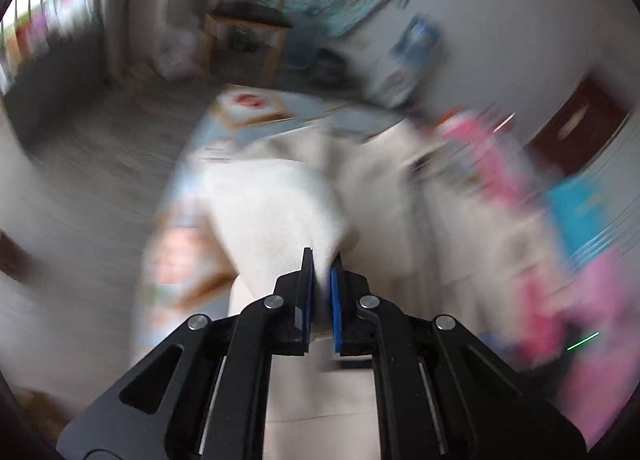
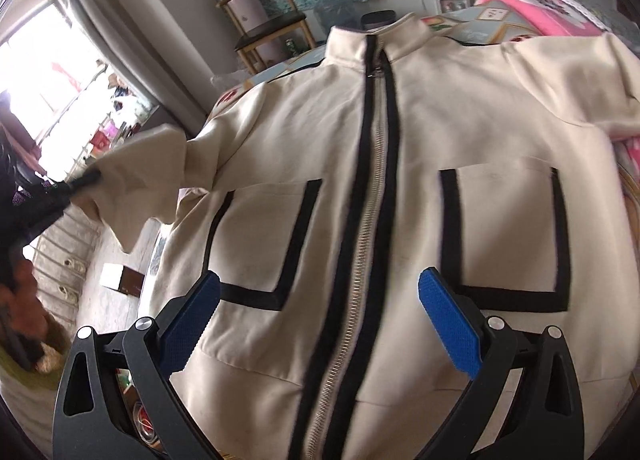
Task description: Fold large clothes
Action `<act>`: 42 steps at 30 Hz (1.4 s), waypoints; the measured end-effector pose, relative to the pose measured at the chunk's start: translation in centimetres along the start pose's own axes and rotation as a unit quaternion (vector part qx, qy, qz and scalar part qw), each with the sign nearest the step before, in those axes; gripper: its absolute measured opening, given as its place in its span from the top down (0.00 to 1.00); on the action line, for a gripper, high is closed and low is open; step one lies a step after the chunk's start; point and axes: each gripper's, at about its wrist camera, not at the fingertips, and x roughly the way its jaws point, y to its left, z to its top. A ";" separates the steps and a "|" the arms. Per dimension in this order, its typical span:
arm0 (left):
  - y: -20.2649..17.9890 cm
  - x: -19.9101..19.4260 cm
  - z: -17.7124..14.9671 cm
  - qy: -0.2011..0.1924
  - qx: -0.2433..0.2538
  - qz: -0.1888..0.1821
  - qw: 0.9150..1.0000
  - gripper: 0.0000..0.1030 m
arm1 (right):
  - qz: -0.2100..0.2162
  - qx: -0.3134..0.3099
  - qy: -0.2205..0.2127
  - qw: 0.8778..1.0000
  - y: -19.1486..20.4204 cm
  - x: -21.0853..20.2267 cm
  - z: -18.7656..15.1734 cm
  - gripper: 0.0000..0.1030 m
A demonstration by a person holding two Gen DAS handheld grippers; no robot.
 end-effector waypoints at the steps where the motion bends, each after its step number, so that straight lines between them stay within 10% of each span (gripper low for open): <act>1: 0.6 -0.1 0.5 -0.002 -0.035 -0.051 0.998 0.93 | 0.003 0.006 -0.004 1.000 -0.5 -0.3 0.0 0.06; 5: 3.6 2.7 0.1 0.015 -0.178 -0.210 0.961 0.93 | 0.007 0.029 -0.004 1.000 -2.0 -0.6 -0.3 0.06; 10: 6.6 7.0 -4.3 0.079 -0.257 -0.217 0.938 0.93 | 0.007 0.042 0.008 0.999 -2.8 -0.3 -0.5 0.10; 15: 7.3 8.1 -8.2 0.122 -0.235 -0.132 0.955 0.89 | 0.043 0.049 0.016 0.998 -2.6 0.0 0.9 0.14; 25: 5.5 3.4 -9.1 0.075 -0.099 0.034 0.992 0.73 | 0.223 0.103 0.117 0.962 -0.3 7.7 6.3 0.31; 42: 4.4 5.6 -9.8 0.076 0.061 0.166 0.981 0.74 | 0.245 0.146 0.155 0.946 1.4 16.1 8.2 0.44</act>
